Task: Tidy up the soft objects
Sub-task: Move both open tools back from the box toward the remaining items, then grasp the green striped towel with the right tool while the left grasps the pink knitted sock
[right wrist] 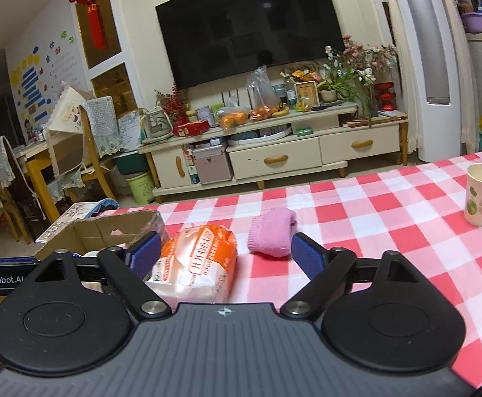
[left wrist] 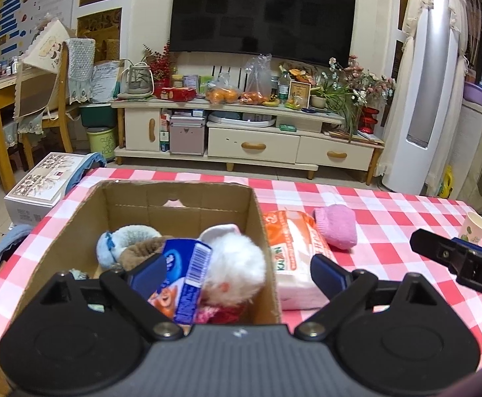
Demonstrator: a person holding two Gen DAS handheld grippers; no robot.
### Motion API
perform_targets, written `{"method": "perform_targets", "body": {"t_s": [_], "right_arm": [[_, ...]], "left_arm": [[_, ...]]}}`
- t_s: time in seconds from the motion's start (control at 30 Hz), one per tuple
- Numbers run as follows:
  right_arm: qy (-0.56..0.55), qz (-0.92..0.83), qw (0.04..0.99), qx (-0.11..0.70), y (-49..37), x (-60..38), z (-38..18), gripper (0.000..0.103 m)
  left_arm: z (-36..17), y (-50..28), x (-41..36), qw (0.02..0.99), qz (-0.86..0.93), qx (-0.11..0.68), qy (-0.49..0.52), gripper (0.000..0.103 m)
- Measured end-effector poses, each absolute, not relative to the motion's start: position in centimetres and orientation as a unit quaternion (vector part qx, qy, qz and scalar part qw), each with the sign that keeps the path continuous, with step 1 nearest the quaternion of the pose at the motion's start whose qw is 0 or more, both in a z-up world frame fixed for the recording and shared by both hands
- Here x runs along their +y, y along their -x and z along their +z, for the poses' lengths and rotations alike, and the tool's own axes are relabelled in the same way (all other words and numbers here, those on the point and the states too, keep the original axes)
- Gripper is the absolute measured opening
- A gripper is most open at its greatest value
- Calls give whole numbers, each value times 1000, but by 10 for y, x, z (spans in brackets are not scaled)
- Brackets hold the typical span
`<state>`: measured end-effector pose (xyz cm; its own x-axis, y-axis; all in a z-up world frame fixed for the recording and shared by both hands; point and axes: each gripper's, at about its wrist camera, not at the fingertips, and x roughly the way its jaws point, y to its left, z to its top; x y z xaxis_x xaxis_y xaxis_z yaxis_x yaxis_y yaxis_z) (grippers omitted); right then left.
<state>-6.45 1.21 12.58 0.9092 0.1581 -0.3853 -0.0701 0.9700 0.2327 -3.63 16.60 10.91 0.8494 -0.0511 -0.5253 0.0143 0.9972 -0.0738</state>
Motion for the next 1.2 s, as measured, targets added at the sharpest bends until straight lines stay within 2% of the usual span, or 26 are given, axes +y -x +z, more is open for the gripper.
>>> {"method": "perform_targets", "body": {"t_s": [0.13,0.27,0.53,0.97,1.2], "right_arm": [[-96,56,973,201,72,10,124,103],[-78,52,976,195,78,8,123,103],[-40,47,978,200,85,1,113,103],[-13,66,953,295,78,-10,54,103],[0,79,944,321,69,-13,39,103]], "left_arm": [[108,35,159,961,-21,275,31,94],[108,36,148,961,-25,275,29,100],[106,36,131,962,-35,272,16,101],[103,32,109,964,-40,263,11,102],[98,30,93,964,-38,264,-2,102]]}}
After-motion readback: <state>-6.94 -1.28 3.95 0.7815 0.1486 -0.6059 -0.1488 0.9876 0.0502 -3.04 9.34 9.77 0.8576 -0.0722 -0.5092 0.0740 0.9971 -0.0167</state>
